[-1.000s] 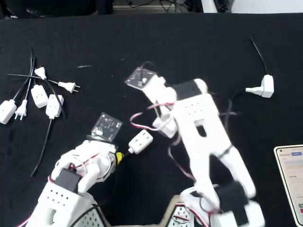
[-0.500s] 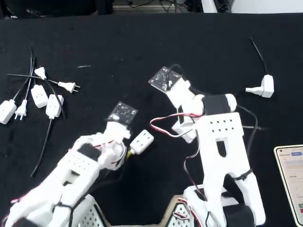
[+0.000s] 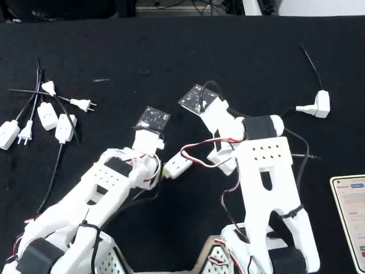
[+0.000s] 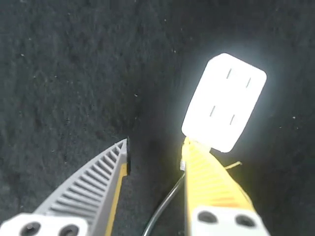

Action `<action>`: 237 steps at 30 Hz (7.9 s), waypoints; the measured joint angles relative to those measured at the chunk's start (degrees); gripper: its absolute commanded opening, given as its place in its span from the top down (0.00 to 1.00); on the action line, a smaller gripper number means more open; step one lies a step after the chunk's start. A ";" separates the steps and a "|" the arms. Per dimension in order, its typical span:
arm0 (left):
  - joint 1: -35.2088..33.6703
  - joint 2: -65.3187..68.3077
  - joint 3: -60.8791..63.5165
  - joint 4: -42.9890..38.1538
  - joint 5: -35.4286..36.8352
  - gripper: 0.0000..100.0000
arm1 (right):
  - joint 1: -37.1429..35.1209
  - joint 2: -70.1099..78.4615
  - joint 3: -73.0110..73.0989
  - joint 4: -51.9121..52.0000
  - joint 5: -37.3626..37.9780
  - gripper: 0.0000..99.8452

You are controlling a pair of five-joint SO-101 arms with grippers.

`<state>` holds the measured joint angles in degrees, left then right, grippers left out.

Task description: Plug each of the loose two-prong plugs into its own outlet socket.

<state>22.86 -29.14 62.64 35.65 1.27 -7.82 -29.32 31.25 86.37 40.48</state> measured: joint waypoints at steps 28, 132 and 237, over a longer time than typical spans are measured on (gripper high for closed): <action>-21.98 -22.77 15.91 13.98 -14.07 0.81 | -13.71 33.93 -22.77 5.01 -2.02 0.99; -22.15 -22.95 15.91 13.98 -14.59 0.81 | -17.85 51.78 -42.20 11.16 -15.56 0.99; -22.24 -22.95 15.91 13.98 -14.59 0.81 | -16.09 45.19 -31.03 6.68 -19.16 0.99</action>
<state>0.62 -52.09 78.55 49.63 -13.32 -23.91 15.87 0.22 93.05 21.32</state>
